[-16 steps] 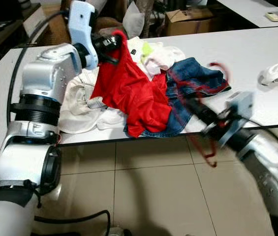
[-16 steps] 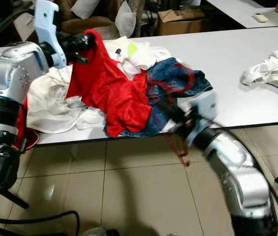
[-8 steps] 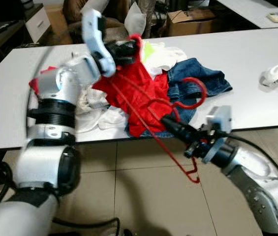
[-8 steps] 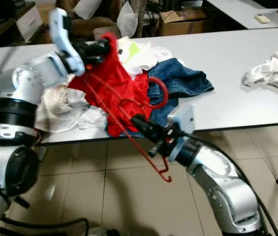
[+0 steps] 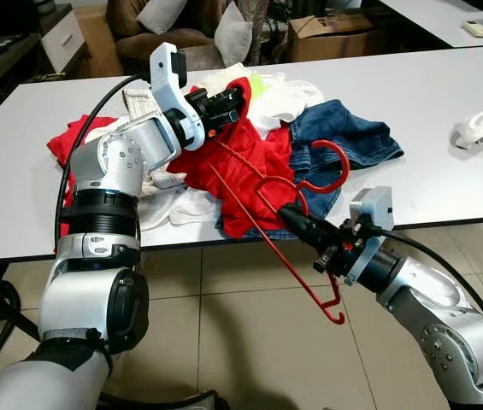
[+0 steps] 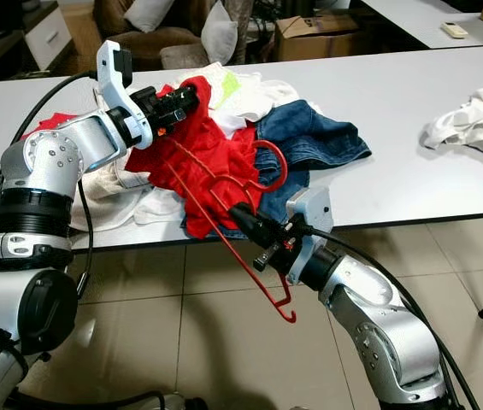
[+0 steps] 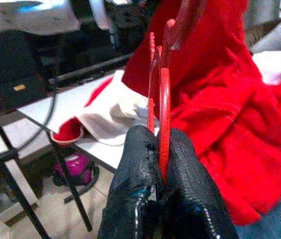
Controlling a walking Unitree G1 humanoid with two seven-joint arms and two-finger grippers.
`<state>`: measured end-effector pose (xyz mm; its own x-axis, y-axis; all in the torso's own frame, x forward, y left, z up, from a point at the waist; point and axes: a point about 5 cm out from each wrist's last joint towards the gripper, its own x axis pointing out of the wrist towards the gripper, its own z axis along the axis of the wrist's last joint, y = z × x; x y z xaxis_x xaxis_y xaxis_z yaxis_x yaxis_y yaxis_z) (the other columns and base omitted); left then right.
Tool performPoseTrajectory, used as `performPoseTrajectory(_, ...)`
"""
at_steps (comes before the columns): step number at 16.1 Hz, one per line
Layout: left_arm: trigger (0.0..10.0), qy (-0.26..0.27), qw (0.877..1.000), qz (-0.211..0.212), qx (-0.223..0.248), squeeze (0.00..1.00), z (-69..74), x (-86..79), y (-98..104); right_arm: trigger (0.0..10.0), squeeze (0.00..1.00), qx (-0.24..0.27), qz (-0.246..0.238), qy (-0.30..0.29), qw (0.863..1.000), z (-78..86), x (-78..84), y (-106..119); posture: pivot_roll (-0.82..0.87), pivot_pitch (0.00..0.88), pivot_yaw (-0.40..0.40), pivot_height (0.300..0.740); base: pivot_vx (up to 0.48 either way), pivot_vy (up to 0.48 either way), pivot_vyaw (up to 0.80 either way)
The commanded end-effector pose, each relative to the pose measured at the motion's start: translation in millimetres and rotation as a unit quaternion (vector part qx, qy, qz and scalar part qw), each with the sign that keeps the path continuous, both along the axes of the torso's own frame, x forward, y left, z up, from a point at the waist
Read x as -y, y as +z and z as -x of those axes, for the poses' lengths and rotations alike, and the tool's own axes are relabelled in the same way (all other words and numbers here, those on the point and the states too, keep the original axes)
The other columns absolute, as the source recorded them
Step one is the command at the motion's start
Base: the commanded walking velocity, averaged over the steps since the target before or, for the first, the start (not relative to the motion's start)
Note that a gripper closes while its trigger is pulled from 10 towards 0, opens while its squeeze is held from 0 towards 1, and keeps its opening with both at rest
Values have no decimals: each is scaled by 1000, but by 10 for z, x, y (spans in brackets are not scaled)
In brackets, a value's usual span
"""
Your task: Hang hanger
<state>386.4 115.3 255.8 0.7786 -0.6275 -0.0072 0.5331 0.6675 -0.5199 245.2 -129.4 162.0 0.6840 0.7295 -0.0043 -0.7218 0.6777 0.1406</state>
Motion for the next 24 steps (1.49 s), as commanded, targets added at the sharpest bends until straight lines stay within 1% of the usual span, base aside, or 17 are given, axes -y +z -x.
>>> performPoseTrajectory(1, 0, 12, 1000, -14, 7, 0, 1, -45, 32, 10000, 0, 1, 7, -8, 1000, -29, 29, 22, -171, 0, 123, 740, 0, 0, 0)
performPoseTrajectory(3, 0, 20, 1000, -17, 8, 0, 1, -81, 42, 10000, 0, -5, 14, -15, 1000, -23, 70, 4, -172, 0, 123, 740, 0, 0, 0)
performPoseTrajectory(7, 0, 19, 1000, -22, 9, 0, 11, -75, 42, 10000, 0, -3, 14, -28, 999, -47, 91, 11, -172, 0, 125, 740, 0, 0, 0)
performPoseTrajectory(8, 0, 13, 999, -29, 10, 0, 20, -57, 28, 10000, 0, -2, 10, -36, 999, -72, 91, 22, -172, 0, 126, 740, 0, 0, 0)
performPoseTrajectory(9, 0, 8, 999, -41, 12, 0, 32, -30, 3, 10000, 0, 1, 1, -40, 999, -105, 69, 38, -172, 0, 126, 740, 0, 0, 0)
performPoseTrajectory(13, 0, 6, 998, -57, 14, 0, 44, 10, -42, 10000, 0, 5, -11, -38, 999, -164, -17, 68, -169, 0, 123, 740, 0, 0, 0)
performPoseTrajectory(14, 0, 7, 998, -64, 17, 0, 49, 15, -50, 10000, 0, 4, -19, -47, 999, -187, -31, 78, -169, 0, 123, 740, 0, 0, 0)
performPoseTrajectory(16, 0, 16, 996, -85, 27, 0, 47, 16, -56, 10000, 0, -17, -42, -89, 995, -256, -50, 76, -169, 0, 121, 740, 0, 0, 0)
performPoseTrajectory(17, 0, 25, 994, -100, 35, 0, 38, 4, -53, 10000, 0, -40, -51, -111, 992, -275, -63, 50, -169, 0, 121, 740, 0, 0, 0)
performPoseTrajectory(19, 0, 47, 988, -137, 55, 0, 18, -45, -49, 10000, 0, -87, -75, -138, 984, -254, -121, 0, -168, 0, 117, 740, 0, 0, 0)
performPoseTrajectory(20, 0, 59, 984, -157, 65, 0, 6, -80, -47, 10000, 0, -102, -92, -149, 979, -236, -164, 1, -169, 0, 118, 740, 0, 0, 0)
performPoseTrajectory(21, 0, 70, 978, -180, 77, 0, -6, -111, -40, 10000, 0, -110, -114, -156, 975, -215, -211, 23, -169, 0, 118, 740, 0, 0, 0)
performPoseTrajectory(22, 0, 76, 975, -193, 85, 0, -12, -131, -29, 10000, 0, -111, -121, -157, 974, -195, -247, 48, -170, 0, 119, 740, 0, 0, 0)
performPoseTrajectory(23, 0, 81, 973, -199, 89, 0, -16, -141, -22, 10000, 0, -111, -121, -156, 974, -186, -265, 60, -170, 0, 119, 740, 0, 0, 0)
performPoseTrajectory(24, 0, 91, 968, -211, 100, 0, -29, -166, -4, 10000, 0, -106, -118, -147, 976, -165, -306, 101, -170, 0, 119, 740, 0, 0, 0)
